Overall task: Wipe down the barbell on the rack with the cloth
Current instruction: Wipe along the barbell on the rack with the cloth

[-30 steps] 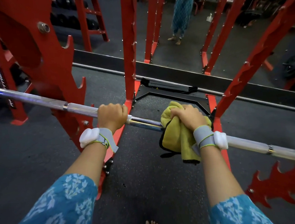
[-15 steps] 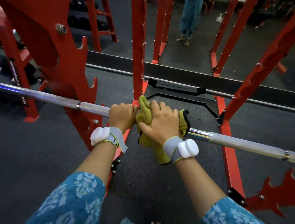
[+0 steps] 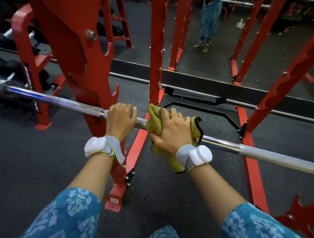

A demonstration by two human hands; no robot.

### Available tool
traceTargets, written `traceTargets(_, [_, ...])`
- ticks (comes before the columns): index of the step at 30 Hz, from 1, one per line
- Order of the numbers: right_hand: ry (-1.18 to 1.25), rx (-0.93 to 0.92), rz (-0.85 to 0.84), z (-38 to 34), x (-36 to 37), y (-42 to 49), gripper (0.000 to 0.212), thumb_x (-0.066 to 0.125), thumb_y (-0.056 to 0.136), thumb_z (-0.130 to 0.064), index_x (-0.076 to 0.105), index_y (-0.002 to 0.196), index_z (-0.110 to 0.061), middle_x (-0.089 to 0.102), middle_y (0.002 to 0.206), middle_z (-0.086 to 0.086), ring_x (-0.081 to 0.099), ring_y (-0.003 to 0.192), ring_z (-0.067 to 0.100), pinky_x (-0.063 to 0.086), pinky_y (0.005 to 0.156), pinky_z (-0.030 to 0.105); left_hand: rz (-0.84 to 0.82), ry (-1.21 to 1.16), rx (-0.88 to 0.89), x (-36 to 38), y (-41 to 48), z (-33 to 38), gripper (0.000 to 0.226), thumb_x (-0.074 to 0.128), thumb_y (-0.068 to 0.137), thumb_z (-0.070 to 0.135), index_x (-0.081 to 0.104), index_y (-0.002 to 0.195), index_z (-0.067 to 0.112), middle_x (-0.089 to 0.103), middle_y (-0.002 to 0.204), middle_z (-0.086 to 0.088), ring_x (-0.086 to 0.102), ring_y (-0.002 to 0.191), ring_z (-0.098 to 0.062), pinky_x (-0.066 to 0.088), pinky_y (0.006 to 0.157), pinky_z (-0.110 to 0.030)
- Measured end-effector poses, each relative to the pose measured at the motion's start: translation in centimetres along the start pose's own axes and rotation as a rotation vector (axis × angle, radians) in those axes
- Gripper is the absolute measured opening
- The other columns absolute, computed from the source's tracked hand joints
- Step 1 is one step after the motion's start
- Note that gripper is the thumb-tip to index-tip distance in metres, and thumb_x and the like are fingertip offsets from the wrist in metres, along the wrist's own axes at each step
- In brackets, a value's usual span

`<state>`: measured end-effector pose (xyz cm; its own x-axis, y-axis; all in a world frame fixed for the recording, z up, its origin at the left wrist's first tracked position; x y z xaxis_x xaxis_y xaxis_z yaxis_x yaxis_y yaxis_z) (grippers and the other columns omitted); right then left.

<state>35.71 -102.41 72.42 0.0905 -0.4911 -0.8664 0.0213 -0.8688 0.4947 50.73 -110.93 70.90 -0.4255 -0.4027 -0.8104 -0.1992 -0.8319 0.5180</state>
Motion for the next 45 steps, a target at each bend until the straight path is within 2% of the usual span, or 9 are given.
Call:
traceTargets(2, [0.0,-0.008,-0.02,-0.9,0.3,0.4,0.059,0.046,0.063,-0.057,0.055,0.103,-0.014,0.052,0.084,0.008,0.054,0.068,0.03,0.028,0.063,0.036,0.053,-0.022,-0.05,-0.7,-0.3,-2.6,0.037,0.039,0.084,0.026,0.062,0.066,0.003,0.062,0.066,-0.018,0.06,0.069,-0.036,0.043,0.065,-0.039])
traceTargets(5, [0.011,-0.028,-0.053,-2.1,1.0,1.1,0.061,0.053,0.064,-0.055,0.055,0.109,-0.014,0.053,0.09,0.01,0.055,0.076,0.031,0.034,0.067,0.039,0.078,-0.062,-0.128,-1.0,-1.0,-5.5,0.033,0.041,0.084,0.017,0.068,0.089,-0.003,0.067,0.088,-0.023,0.061,0.095,-0.039,0.045,0.087,-0.043])
traceTargets(9, [0.04,-0.073,-0.136,-3.9,1.8,2.2,0.061,0.06,0.073,-0.051,0.05,0.12,-0.014,0.053,0.102,0.012,0.055,0.088,0.034,0.035,0.076,0.043,0.016,-0.101,-0.083,-0.3,-2.0,-6.6,0.045,0.032,0.091,0.021,0.066,0.103,-0.006,0.066,0.103,-0.023,0.056,0.112,-0.041,0.031,0.104,-0.051])
traceTargets(17, [0.033,-0.208,-0.194,-8.8,3.0,3.5,0.062,0.058,0.074,-0.045,0.05,0.127,-0.014,0.052,0.116,0.015,0.053,0.094,0.037,0.035,0.077,0.045,-0.092,-0.209,-0.099,-0.5,-2.2,-6.4,0.046,0.032,0.082,0.023,0.064,0.1,-0.005,0.064,0.105,-0.026,0.05,0.119,-0.042,0.022,0.109,-0.049])
traceTargets(23, [0.039,-0.245,-0.02,-6.0,2.5,0.4,0.07,0.074,0.059,-0.041,0.044,0.12,-0.026,0.057,0.117,0.011,0.057,0.086,0.037,0.043,0.072,0.045,-0.096,-0.192,-0.096,-0.2,-2.1,-6.6,0.043,0.031,0.089,0.021,0.065,0.098,-0.004,0.064,0.103,-0.024,0.052,0.116,-0.04,0.025,0.107,-0.047])
traceTargets(27, [-0.048,-0.175,0.089,-2.3,1.5,-2.0,0.067,0.061,0.058,-0.045,0.043,0.119,-0.027,0.055,0.119,0.012,0.058,0.088,0.036,0.043,0.076,0.046,-0.047,-0.184,-0.1,-0.1,-2.1,-6.6,0.038,0.033,0.092,0.017,0.065,0.097,-0.004,0.065,0.1,-0.023,0.053,0.115,-0.039,0.026,0.106,-0.047])
traceTargets(35, [-0.016,-0.079,-0.017,-4.7,2.4,1.0,0.069,0.076,0.052,-0.038,0.051,0.113,-0.017,0.057,0.106,0.012,0.057,0.08,0.036,0.04,0.072,0.046,0.001,-0.141,-0.097,-0.1,-2.0,-6.6,0.045,0.028,0.091,0.023,0.066,0.091,-0.001,0.067,0.093,-0.02,0.058,0.108,-0.037,0.034,0.101,-0.047])
traceTargets(40, [0.042,-0.134,-0.073,-7.4,2.8,2.4,0.061,0.069,0.062,-0.041,0.056,0.116,-0.016,0.055,0.108,0.011,0.055,0.081,0.035,0.035,0.068,0.041,0.018,-0.142,-0.063,0.0,-2.2,-6.5,0.043,0.028,0.092,0.023,0.064,0.091,0.001,0.066,0.093,-0.017,0.057,0.108,-0.038,0.03,0.101,-0.045])
traceTargets(45, [0.068,-0.234,-0.034,-7.4,2.6,2.1,0.064,0.06,0.061,-0.047,0.044,0.118,-0.022,0.055,0.11,0.012,0.056,0.084,0.034,0.038,0.068,0.043,0.03,-0.117,-0.041,-0.4,-2.2,-6.6,0.04,0.031,0.091,0.023,0.065,0.088,0.003,0.068,0.089,-0.015,0.061,0.101,-0.035,0.026,0.098,-0.038])
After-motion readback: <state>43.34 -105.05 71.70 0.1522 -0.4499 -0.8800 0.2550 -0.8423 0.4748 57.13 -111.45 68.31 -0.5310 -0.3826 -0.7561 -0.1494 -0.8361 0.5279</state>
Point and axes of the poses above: each hand's wrist, its own y-axis towards the middle knuckle, its own x-axis out of the palm, z = x × y, the point moved 5 cm from there along y, towards the middle knuckle
